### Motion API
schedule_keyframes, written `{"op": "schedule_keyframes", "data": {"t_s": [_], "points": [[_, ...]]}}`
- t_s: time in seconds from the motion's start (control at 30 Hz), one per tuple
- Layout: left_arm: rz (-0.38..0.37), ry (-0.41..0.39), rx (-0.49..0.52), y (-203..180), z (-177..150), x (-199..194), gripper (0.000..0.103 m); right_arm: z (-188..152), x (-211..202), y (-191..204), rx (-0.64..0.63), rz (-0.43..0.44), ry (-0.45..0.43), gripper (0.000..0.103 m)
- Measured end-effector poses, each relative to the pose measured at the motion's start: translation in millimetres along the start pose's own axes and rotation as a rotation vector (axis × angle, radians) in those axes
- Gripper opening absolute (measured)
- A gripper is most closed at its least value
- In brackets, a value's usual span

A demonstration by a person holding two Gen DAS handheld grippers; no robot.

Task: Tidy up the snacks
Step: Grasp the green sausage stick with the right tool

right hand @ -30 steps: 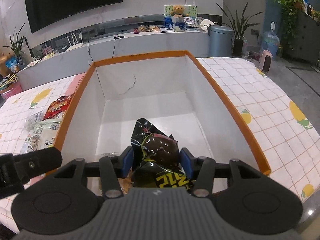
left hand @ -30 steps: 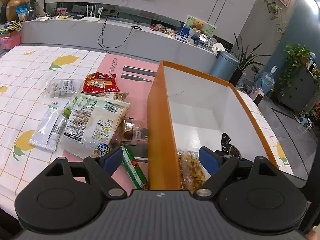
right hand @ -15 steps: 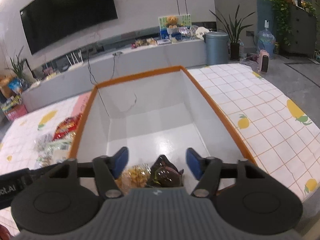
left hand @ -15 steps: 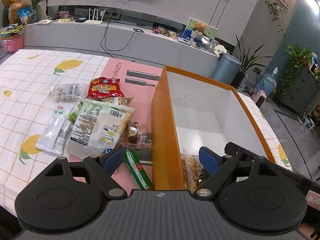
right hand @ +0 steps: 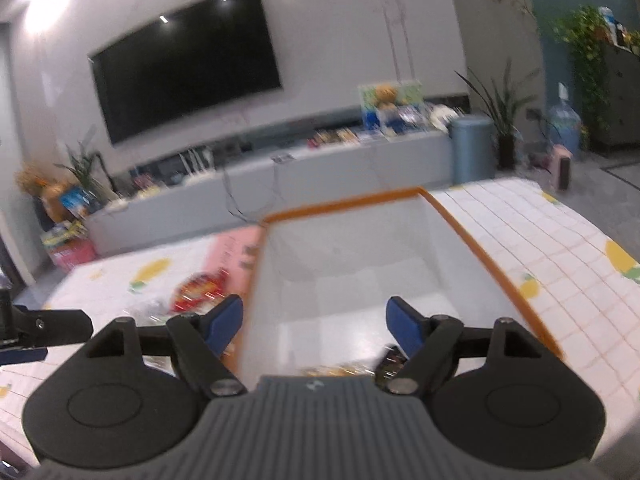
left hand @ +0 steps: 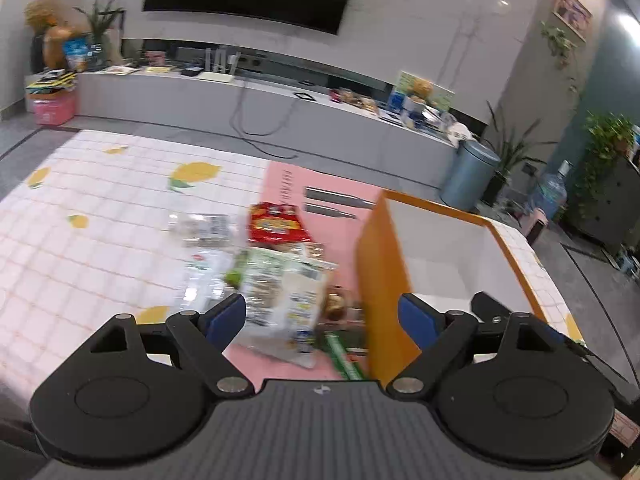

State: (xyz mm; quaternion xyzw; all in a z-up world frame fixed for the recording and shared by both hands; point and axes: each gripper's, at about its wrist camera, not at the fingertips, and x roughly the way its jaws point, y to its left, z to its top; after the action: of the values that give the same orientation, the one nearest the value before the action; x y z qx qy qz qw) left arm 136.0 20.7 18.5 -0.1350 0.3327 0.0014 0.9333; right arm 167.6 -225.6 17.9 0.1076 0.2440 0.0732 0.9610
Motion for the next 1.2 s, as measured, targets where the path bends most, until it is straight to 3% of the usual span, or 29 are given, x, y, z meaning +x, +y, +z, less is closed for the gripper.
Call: {"op": "schedule_keyframes", "data": {"t_s": [0.17, 0.33, 0.47, 0.53, 0.67, 0.8, 0.97, 1.07, 1.2], "points": [[0.032, -0.018, -0.048, 44, -4, -18, 0.1, -21, -20, 33, -0.055, 0.126, -0.123, 0.069], [0.059, 0.002, -0.099, 85, -8, -11, 0.1, -54, -21, 72, -0.157, 0.152, -0.124, 0.057], [0.066, 0.012, -0.096, 101, -15, 4, 0.101, -86, -8, 100, -0.292, 0.11, -0.066, 0.048], [0.063, 0.034, -0.096, 105, -19, 12, 0.1, -101, -1, 108, -0.352, 0.058, -0.038, 0.034], [0.061, 0.073, -0.1, 112, -28, 25, 0.101, -120, 24, 114, -0.424, -0.061, 0.008, 0.028], [0.058, 0.096, -0.089, 113, -34, 37, 0.1, -126, 46, 110, -0.468, -0.108, 0.035, 0.019], [0.04, 0.12, -0.084, 109, -37, 46, 0.1, -135, 64, 124, -0.524, -0.209, 0.031, 0.019], [0.046, 0.123, -0.073, 106, -38, 46, 0.1, -133, 75, 131, -0.483, -0.272, 0.035, 0.026], [0.036, 0.098, -0.085, 106, -36, 41, 0.101, -126, 93, 133, -0.423, -0.314, 0.117, 0.035]]}}
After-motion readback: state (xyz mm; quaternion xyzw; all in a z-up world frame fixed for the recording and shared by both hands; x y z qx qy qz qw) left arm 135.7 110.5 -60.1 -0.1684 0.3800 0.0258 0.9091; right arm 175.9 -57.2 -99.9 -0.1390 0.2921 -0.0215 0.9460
